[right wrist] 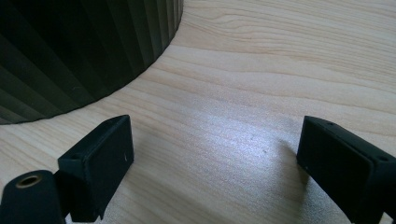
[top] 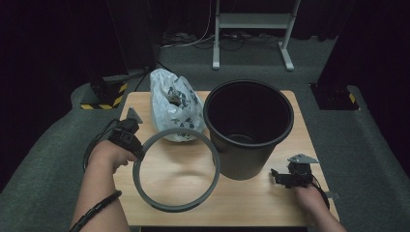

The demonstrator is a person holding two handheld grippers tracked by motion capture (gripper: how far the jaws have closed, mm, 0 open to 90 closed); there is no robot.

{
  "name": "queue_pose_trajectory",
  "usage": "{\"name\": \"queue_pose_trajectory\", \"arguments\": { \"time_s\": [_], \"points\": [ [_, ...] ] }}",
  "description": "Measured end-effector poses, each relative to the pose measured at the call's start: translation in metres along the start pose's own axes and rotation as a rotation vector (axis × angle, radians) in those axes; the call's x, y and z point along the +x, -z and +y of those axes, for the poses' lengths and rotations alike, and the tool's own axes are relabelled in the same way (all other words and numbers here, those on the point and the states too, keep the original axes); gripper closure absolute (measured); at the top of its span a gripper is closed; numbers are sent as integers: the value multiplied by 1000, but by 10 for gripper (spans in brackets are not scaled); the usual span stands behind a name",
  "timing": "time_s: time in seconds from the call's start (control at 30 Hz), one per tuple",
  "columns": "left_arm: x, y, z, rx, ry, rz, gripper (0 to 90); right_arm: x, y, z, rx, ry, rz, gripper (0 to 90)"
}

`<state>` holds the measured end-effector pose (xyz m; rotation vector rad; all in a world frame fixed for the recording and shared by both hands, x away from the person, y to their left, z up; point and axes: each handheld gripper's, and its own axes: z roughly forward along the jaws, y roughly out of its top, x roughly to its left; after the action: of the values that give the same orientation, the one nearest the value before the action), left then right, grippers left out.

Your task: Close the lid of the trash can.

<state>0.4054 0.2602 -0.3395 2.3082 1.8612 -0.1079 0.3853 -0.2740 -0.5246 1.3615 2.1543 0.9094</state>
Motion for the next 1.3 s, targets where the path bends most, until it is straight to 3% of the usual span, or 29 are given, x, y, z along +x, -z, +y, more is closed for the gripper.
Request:
{"name": "queue_pose_trajectory", "arguments": {
  "time_s": [0.33,0.73,1.3],
  "points": [
    [8,16,-6,-35,34,-36,785,0,0,0,-1,-1,0,105],
    [17,45,-10,-83,66,-40,786,0,0,0,0,-1,-1,105],
    [23,69,-7,-141,108,-53,785,0,0,0,0,-1,-1,105]
  ]
}}
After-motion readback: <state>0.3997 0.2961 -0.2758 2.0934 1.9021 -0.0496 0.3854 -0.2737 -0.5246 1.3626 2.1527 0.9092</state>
